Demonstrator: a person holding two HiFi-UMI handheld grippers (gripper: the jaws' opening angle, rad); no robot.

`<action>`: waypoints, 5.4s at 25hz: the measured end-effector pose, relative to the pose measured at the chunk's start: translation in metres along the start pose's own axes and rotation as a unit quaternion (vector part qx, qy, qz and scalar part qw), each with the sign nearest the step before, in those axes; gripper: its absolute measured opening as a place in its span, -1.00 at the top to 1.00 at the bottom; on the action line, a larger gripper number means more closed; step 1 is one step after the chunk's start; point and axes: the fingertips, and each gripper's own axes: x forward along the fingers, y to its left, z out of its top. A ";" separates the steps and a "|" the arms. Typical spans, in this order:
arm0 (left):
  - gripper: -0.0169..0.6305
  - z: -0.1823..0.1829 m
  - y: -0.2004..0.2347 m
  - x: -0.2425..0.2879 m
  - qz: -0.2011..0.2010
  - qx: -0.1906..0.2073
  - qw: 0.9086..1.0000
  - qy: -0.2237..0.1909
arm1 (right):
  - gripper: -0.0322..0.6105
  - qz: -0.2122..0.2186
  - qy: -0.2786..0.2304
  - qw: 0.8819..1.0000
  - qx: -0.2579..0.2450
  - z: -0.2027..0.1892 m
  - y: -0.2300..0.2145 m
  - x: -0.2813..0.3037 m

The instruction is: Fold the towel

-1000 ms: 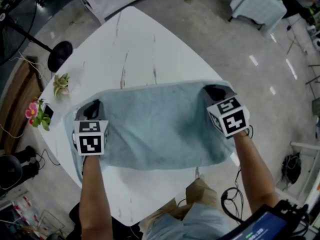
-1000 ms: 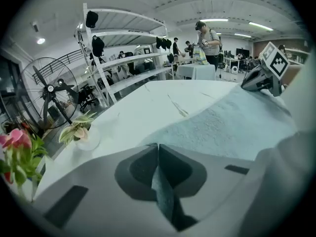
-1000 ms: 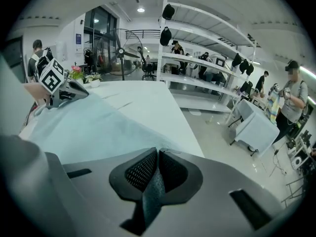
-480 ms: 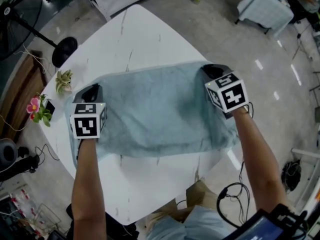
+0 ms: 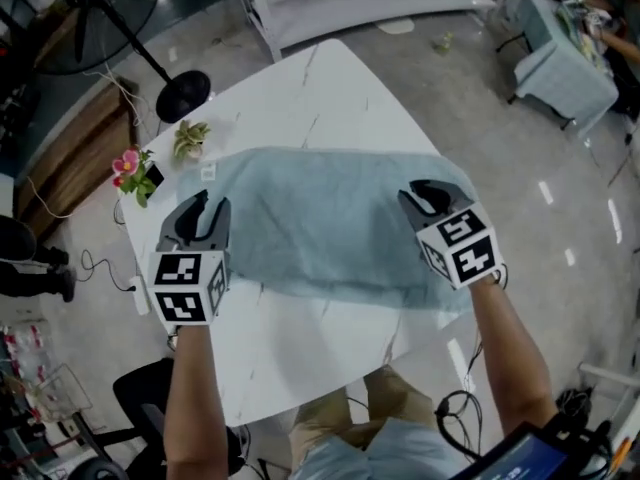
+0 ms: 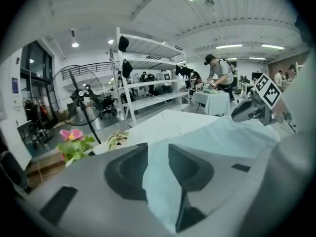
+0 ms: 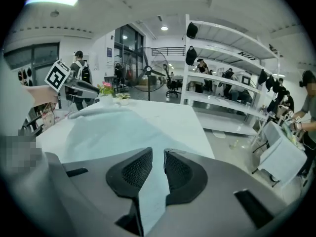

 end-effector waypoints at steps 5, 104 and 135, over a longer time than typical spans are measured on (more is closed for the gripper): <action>0.53 -0.072 0.027 -0.070 0.085 -0.042 0.994 0.044 | 0.62 0.043 0.007 0.999 -0.016 -0.011 0.027 0.011; 0.87 0.029 -0.143 -0.086 -0.010 -0.020 0.994 -0.106 | 0.44 -0.083 -0.019 0.973 0.213 -0.147 -0.044 -0.168; 0.87 -0.029 -0.035 -0.081 -0.032 -0.086 0.990 -0.105 | 0.78 -0.090 -0.059 0.969 0.222 0.009 0.001 -0.113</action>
